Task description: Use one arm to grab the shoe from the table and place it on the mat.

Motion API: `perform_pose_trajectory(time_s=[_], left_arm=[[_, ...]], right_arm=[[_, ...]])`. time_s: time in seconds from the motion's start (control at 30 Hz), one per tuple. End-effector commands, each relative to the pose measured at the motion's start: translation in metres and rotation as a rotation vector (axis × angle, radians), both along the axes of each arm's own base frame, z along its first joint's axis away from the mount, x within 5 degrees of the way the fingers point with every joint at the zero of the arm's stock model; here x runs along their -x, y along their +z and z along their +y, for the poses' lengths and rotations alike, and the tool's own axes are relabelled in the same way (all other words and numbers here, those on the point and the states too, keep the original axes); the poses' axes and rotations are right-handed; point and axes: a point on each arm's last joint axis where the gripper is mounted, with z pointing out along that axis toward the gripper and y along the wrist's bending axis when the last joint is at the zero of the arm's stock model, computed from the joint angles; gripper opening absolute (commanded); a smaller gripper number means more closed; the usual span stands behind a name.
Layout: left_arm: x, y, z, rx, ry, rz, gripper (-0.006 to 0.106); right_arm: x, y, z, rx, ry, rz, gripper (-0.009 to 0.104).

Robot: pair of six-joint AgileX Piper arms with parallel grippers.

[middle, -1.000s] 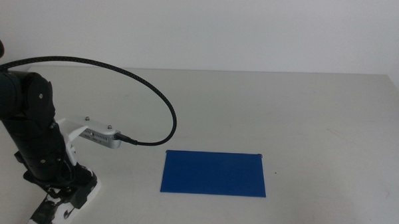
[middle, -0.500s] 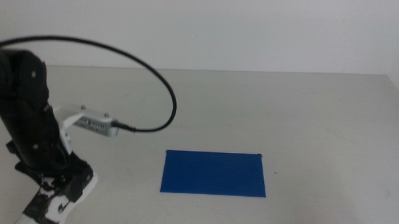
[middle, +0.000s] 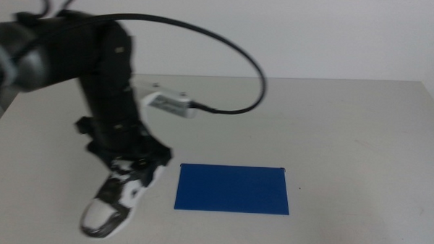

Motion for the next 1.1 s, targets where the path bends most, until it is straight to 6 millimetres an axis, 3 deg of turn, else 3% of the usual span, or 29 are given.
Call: perform_pose_trajectory(time_s=[0.0,0.33,0.57,0.83,1.07], left_arm=[[-0.002,0.023,-0.017,0.028,-0.01,-0.048,0.021],[-0.023,0.028,-0.093,0.052,-0.134,-0.073,0.021],[-0.03,0.023,-0.132,0.067,-0.197,-0.091,0.021],[-0.031,0.023,-0.14,0.07,-0.263,-0.105,0.021],[-0.03,0.023,-0.141,0.067,-0.492,-0.121,0.021]], right_arm=[[0.002,0.012,-0.001,0.025,-0.007,-0.109,0.066],[0.002,0.012,-0.001,0.025,-0.007,-0.109,0.066],[0.002,0.012,-0.001,0.025,-0.007,-0.109,0.066],[0.002,0.012,-0.001,0.025,-0.007,-0.109,0.066],[0.002,0.012,-0.001,0.025,-0.007,-0.109,0.066]])
